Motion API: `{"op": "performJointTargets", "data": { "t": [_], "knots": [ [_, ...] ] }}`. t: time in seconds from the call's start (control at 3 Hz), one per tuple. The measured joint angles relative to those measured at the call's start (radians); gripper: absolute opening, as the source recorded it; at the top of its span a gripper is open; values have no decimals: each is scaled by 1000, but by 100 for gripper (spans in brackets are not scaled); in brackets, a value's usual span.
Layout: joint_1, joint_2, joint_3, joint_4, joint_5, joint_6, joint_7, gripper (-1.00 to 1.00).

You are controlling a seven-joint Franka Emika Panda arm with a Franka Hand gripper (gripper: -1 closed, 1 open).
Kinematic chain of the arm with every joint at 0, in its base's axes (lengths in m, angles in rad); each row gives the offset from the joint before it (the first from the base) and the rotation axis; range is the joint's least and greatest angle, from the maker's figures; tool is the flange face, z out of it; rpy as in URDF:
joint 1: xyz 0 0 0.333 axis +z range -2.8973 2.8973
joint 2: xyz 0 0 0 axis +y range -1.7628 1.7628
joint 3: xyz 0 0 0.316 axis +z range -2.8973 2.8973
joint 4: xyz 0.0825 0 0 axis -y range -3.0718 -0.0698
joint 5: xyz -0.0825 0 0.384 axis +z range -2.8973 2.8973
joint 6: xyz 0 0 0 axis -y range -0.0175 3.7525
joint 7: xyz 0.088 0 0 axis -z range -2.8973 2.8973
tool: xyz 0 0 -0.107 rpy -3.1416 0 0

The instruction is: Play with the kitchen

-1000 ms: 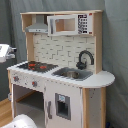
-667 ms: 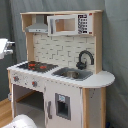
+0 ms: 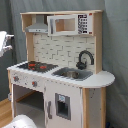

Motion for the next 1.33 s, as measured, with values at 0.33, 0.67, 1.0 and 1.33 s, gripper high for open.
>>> {"op": "performJointTargets", "data": {
  "t": [0.33,0.67,1.0,1.33],
  "knots": [
    [3,0,-15,-5,-53,-5,109,100],
    [3,1,-31,-12,-106,-5,218,100],
    [3,1,-55,-26,-156,-5,319,100],
    [3,5,-79,-46,-198,-1,417,100]
  ]
}}
